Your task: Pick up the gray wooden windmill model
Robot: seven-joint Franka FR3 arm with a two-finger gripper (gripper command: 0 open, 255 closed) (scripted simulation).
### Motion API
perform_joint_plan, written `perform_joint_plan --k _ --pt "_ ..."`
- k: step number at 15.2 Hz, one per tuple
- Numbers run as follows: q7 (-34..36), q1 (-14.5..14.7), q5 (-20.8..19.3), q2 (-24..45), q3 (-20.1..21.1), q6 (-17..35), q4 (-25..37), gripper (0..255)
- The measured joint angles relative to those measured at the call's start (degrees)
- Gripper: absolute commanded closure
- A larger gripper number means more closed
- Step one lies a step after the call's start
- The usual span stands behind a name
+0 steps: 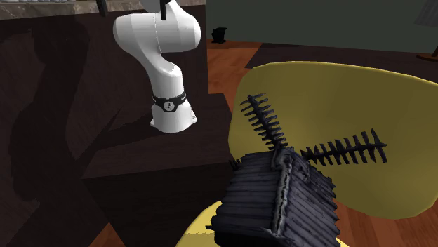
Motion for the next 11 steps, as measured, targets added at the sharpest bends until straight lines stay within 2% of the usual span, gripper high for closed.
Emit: perform_joint_plan --k 1,3,11 --pt "0.0 0.0 0.0 0.0 0.0 0.0 0.0 0" --pt "-1.63 0.91 0.36 0.76 -0.41 3.31 -1.27 0" --pt "-13.35 6.92 3.35 8.76 -3.17 23.14 -4.28 0"
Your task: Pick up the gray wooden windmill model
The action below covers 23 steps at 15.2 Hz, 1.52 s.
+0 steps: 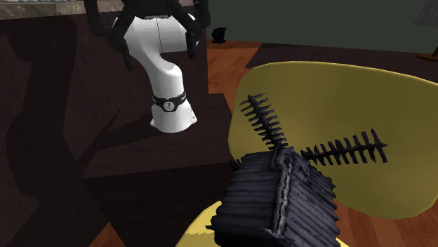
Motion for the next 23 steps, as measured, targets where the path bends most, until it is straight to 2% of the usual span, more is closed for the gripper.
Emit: perform_joint_plan --k 6,13,19,23 --pt "-10.74 5.56 4.16 8.15 -2.21 14.28 0.39 0" --pt "-25.28 13.58 12.47 17.7 -4.53 27.99 3.51 0" --pt "-39.23 20.34 21.56 24.34 -6.89 34.96 8.46 0" --pt "-42.4 21.77 24.38 24.49 -7.45 38.38 7.74 0"
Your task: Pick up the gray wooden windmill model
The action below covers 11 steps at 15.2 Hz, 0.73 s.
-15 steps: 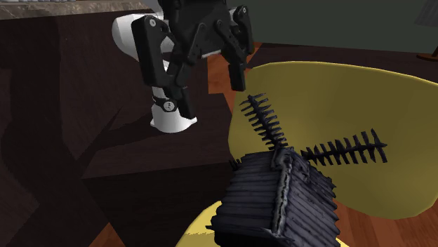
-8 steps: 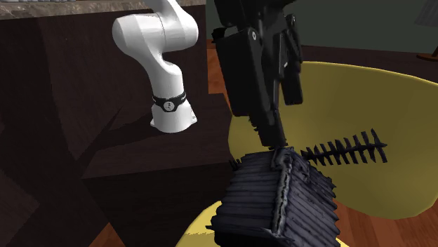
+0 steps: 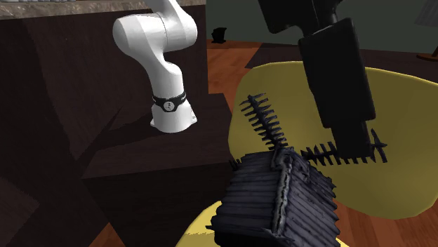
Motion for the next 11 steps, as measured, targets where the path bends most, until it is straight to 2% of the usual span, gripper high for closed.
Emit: perform_joint_plan --k 4,5,8,11 --pt "-3.74 1.49 3.21 -0.27 -1.01 3.11 -1.0 0" --pt "-4.71 1.79 3.81 0.24 -1.39 2.89 -0.43 255" --pt "-6.88 2.62 5.6 7.64 -2.06 3.49 1.47 255" --pt "-6.88 2.73 5.37 8.93 -2.04 2.74 2.99 255"
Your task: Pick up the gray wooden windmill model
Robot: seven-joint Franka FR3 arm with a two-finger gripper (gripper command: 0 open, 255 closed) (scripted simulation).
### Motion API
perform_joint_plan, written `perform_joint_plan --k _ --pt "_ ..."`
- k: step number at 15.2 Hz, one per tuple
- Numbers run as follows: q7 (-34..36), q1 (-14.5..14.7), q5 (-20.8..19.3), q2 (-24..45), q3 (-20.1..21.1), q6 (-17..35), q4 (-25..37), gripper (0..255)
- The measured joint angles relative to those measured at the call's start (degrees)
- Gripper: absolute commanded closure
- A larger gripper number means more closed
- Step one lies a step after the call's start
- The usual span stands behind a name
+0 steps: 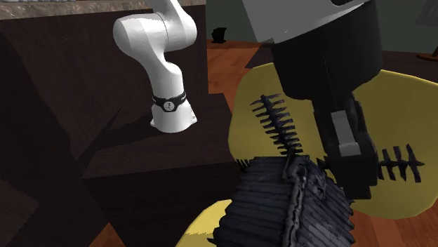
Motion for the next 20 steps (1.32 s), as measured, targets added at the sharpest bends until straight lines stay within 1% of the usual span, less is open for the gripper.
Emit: perform_joint_plan --k 3,4,5,7,9,13,20 --pt "0.06 0.02 -0.09 0.15 0.01 -0.05 0.17 255" --pt "1.61 0.1 -1.18 -2.12 0.46 0.13 -2.37 255" --pt "3.04 -0.1 -2.06 -3.12 0.59 1.13 -3.48 255" --pt "5.18 -0.6 -4.02 -5.11 0.69 0.97 -4.49 255" --pt "6.31 -0.77 -4.96 -5.29 0.61 -1.08 -3.72 255" --pt "8.14 -0.94 -7.01 -7.92 1.04 -5.1 -2.8 255" --pt "11.19 -1.48 -9.57 -9.78 1.72 -10.07 0.58 255"
